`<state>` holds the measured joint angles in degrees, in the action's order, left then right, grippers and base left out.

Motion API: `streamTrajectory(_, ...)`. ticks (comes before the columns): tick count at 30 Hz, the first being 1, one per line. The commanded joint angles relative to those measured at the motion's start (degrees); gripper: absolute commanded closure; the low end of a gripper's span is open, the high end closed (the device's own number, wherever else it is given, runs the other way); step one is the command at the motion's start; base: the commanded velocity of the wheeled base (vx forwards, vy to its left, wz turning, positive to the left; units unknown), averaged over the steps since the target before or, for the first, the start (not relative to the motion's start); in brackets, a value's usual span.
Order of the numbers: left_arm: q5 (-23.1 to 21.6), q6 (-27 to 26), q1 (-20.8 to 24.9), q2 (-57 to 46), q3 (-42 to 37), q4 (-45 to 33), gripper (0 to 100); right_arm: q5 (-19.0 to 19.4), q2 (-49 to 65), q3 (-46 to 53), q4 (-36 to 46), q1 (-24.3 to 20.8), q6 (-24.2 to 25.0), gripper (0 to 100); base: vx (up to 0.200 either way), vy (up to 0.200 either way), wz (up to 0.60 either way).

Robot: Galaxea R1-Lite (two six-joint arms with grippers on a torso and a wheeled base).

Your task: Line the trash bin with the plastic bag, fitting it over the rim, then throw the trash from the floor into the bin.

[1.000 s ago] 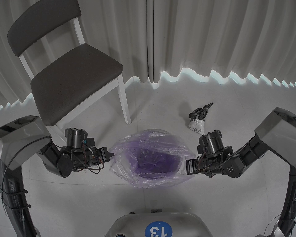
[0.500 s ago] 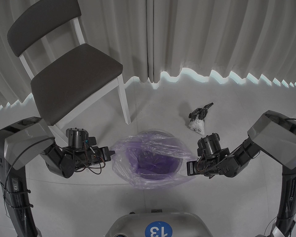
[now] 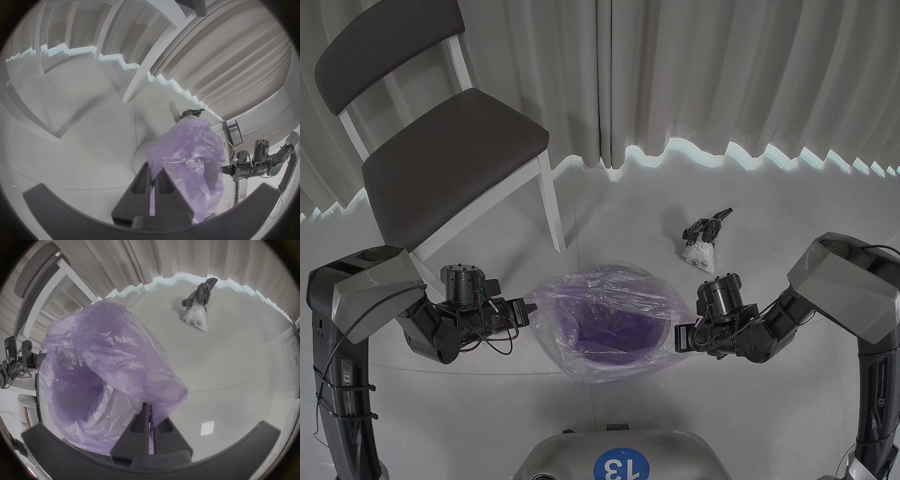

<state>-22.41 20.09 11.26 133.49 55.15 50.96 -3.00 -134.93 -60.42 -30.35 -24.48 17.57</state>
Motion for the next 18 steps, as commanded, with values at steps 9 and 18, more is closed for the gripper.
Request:
streamTrajectory(9, 0.08, -0.05, -0.28, 2.92, 0.57, 4.94, 100, 0.01, -2.10, 0.04, -2.52, 0.22, -0.60, 0, 0.000, 0.000, 0.00)
streamTrajectory(18, 0.08, -0.14, -0.37, 2.74, 0.22, 5.12, 0, -0.08, 4.50, 5.92, -2.43, 1.01, -0.96, 0, 0.000, 0.000, 0.00)
